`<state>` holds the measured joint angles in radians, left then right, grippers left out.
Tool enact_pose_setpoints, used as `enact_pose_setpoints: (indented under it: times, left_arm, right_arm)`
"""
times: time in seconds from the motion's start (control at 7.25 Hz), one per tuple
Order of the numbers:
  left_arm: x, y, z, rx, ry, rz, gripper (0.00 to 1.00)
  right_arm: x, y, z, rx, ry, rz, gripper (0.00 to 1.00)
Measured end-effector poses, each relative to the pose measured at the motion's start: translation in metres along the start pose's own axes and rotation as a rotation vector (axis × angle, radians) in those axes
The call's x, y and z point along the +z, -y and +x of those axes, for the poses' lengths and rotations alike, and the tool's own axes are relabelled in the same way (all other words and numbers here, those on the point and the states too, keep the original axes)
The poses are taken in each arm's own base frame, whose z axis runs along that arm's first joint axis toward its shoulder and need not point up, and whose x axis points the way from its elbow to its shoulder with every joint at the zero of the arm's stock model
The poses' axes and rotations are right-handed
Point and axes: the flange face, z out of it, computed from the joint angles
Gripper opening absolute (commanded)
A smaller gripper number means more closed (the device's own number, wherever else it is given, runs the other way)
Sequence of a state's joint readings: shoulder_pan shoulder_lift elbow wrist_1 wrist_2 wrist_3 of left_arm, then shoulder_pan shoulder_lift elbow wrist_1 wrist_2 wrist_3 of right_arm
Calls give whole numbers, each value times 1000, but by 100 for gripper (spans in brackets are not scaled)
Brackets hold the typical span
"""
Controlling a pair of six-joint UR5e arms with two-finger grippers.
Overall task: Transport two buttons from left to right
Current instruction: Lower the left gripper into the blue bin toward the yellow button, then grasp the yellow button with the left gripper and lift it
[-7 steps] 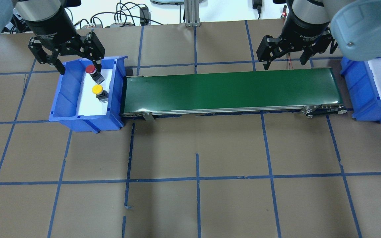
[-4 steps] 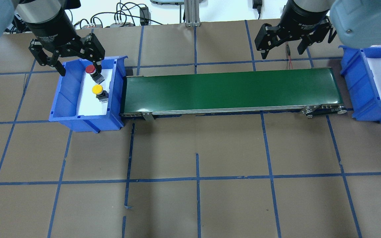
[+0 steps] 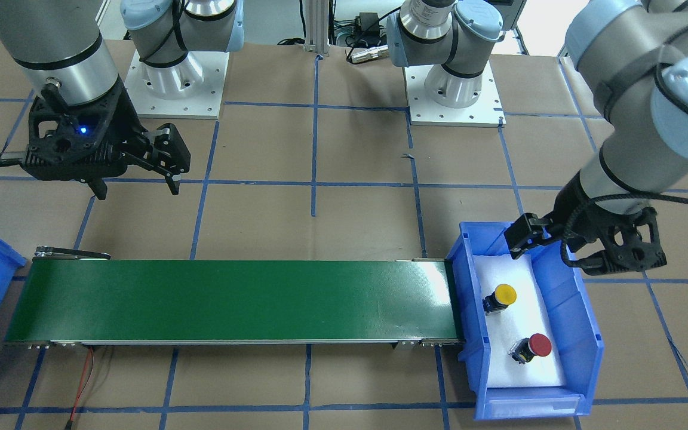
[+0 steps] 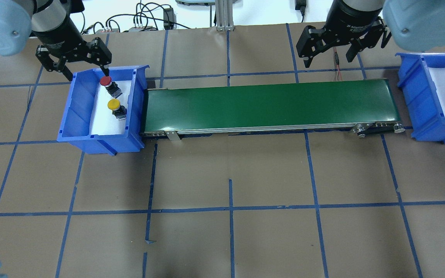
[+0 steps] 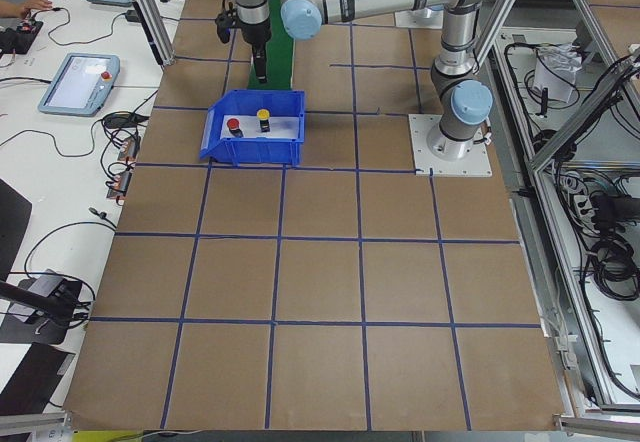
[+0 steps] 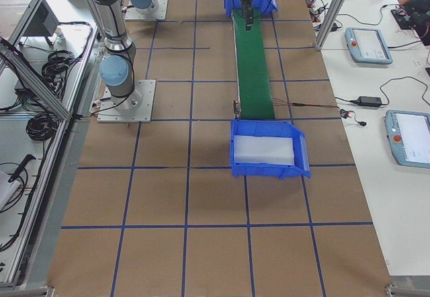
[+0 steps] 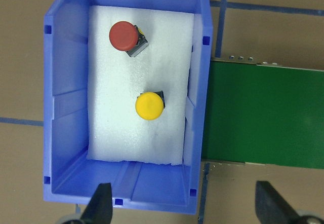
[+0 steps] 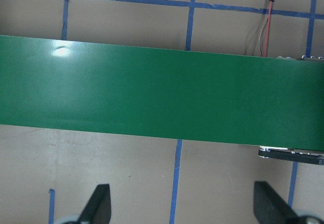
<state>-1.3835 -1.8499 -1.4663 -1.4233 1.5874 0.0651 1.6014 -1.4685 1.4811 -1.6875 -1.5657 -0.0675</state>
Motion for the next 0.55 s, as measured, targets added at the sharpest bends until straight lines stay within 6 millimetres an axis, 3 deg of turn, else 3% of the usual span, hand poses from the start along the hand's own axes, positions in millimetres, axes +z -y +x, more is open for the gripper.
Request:
enact_pose_setpoints:
  times: [0.28, 0.55]
  left_arm:
    - [50, 10, -24, -15, -3, 13, 100]
    - [87, 16, -26, -28, -19, 36, 100]
  right_arm:
    - [0, 0, -1, -1, 1, 1, 100]
    - [0, 0, -1, -3, 1, 0, 100]
